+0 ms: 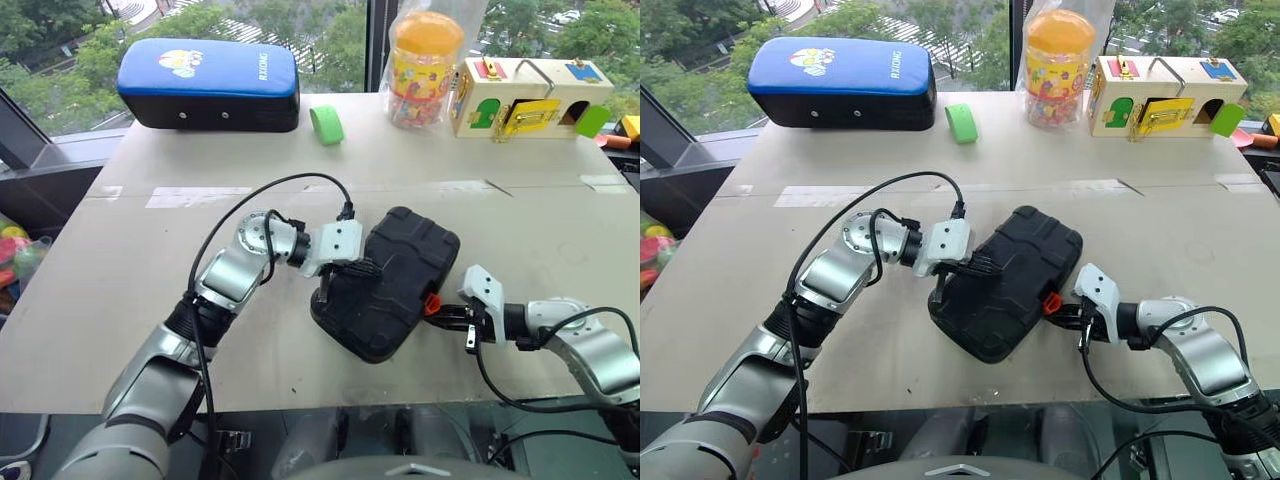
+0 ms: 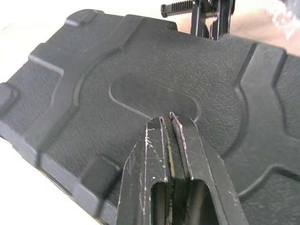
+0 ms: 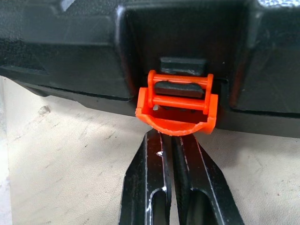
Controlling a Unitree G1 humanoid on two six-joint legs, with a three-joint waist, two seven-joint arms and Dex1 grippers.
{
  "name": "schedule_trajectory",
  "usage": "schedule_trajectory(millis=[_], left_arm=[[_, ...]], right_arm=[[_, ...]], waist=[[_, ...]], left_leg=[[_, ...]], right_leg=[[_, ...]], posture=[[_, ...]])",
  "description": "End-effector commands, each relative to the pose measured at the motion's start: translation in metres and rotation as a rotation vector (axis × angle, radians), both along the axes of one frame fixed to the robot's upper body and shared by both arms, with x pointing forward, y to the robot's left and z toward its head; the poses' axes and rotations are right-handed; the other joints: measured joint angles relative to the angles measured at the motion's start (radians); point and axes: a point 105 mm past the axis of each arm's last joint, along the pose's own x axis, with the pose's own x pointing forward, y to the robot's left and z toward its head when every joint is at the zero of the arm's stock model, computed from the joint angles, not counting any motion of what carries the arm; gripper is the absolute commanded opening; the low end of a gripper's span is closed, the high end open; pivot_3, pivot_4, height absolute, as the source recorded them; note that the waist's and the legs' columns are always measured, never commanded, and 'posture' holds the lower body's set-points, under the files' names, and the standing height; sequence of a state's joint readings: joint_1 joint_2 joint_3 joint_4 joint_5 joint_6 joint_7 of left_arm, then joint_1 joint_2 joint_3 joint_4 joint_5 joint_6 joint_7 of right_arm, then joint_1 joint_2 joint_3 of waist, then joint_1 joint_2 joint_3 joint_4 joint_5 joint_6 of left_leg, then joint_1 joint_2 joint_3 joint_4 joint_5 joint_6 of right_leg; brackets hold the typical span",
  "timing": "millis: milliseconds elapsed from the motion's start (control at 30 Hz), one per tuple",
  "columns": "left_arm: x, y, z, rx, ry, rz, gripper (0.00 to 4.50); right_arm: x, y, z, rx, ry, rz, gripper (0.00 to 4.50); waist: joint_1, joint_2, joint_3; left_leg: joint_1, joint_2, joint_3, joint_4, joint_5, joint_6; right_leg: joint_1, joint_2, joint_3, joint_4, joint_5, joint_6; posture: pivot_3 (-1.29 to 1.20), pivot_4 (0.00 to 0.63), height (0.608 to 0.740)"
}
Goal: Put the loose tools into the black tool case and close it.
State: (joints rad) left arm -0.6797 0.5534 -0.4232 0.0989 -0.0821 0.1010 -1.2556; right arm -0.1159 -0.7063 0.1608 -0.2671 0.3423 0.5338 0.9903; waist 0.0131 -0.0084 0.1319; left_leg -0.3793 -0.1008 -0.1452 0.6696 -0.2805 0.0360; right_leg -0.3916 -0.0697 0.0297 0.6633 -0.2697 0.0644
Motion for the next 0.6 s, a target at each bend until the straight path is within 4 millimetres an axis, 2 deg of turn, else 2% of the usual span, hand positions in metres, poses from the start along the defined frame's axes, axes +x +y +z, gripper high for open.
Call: schedule_trajectory(millis=[33,233,600], left_arm=[[-0.01,0.007,-0.06,0.203,0.088,-0.022,0.09],[-0.007,0.005,-0.069,0.242,0.043,-0.062,0.09],[-0.007,0.003,-0.077,0.244,0.034,-0.082,0.09]], right_arm=[[0.005,0.019,0.056,0.084,-0.182,0.091,0.0],[0.004,0.027,0.079,0.11,-0.208,0.152,0.0],[-0.004,0.033,0.089,0.143,-0.204,0.21,0.0]], waist=[[0.0,0.0,0.0],[-0.005,0.0,0.0],[-0.031,0.001,-0.001]], left_leg=[[0.0,0.0,0.0,0.0,0.0,0.0],[0.0,0.0,0.0,0.0,0.0,0.0],[0.0,0.001,0.0,-0.001,0.0,0.0]], right_leg=[[0.0,0.0,0.0,0.0,0.0,0.0],[0.0,0.0,0.0,0.0,0.0,0.0],[0.0,0.001,0.0,0.001,0.0,0.0]], posture=[[0.0,0.15,0.735],[0.0,0.15,0.735],[0.0,0.15,0.735]])
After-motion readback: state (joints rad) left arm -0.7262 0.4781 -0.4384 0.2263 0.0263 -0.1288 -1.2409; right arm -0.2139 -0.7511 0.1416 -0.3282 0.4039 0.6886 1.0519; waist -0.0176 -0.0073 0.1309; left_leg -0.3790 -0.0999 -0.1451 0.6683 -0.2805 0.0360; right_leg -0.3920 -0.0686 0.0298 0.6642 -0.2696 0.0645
